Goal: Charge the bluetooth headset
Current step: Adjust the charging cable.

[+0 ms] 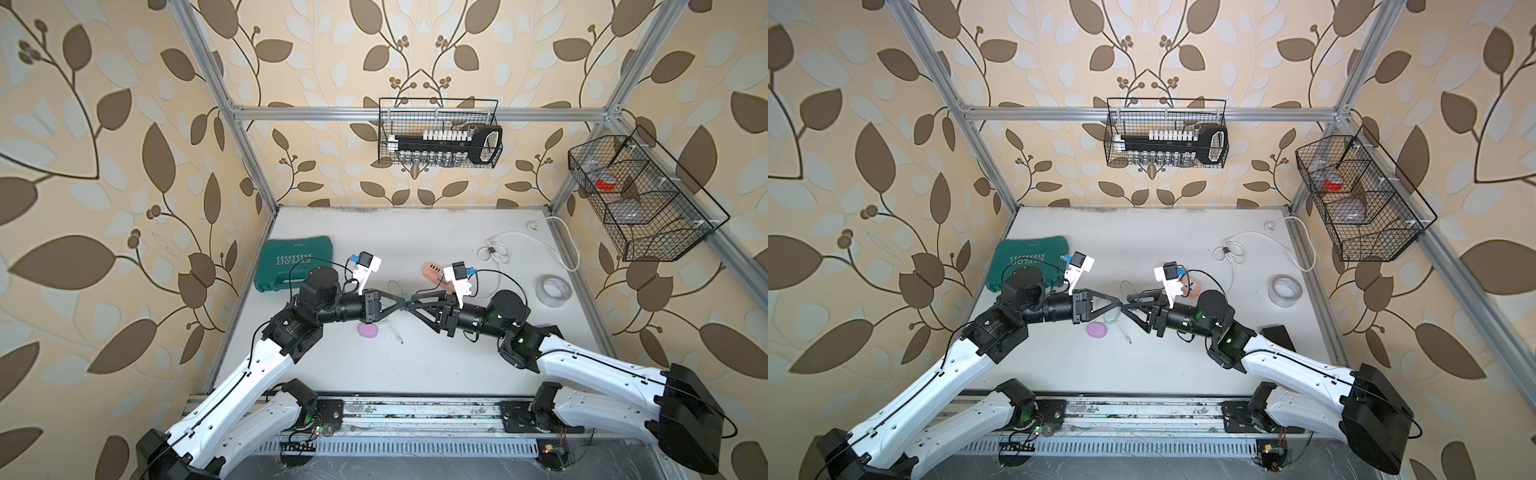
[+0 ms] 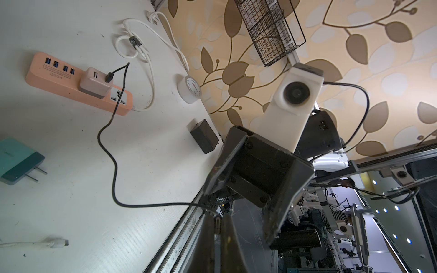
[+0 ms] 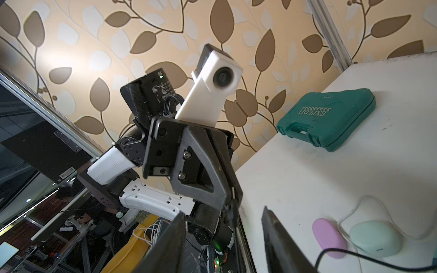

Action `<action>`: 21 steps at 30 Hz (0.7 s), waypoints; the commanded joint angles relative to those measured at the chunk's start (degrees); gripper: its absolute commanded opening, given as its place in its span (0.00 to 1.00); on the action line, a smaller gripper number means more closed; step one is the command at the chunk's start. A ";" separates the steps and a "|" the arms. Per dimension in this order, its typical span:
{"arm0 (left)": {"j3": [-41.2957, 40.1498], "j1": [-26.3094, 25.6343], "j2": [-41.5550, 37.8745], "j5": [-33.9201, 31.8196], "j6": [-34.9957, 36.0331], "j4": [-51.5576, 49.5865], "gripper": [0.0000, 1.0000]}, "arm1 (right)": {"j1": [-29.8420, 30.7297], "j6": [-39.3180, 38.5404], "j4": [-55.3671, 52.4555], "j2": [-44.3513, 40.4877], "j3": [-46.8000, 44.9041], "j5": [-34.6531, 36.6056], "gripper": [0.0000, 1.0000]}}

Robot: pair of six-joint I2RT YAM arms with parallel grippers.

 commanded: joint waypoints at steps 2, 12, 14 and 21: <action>-0.07 -0.65 -1.20 -0.51 -0.77 2.83 0.00 | 0.60 1.39 2.82 1.65 1.38 0.23 0.51; -0.33 -0.63 -2.20 -1.39 -0.94 2.82 0.00 | 0.99 2.37 6.27 3.34 1.96 -2.15 0.31; -0.55 -0.61 -2.48 -1.67 -1.09 2.99 0.00 | 1.03 2.37 6.30 3.50 2.26 -2.63 0.28; -0.72 -0.61 -2.95 -1.85 -1.51 3.35 0.00 | 1.05 2.63 6.61 4.27 2.97 -3.41 0.22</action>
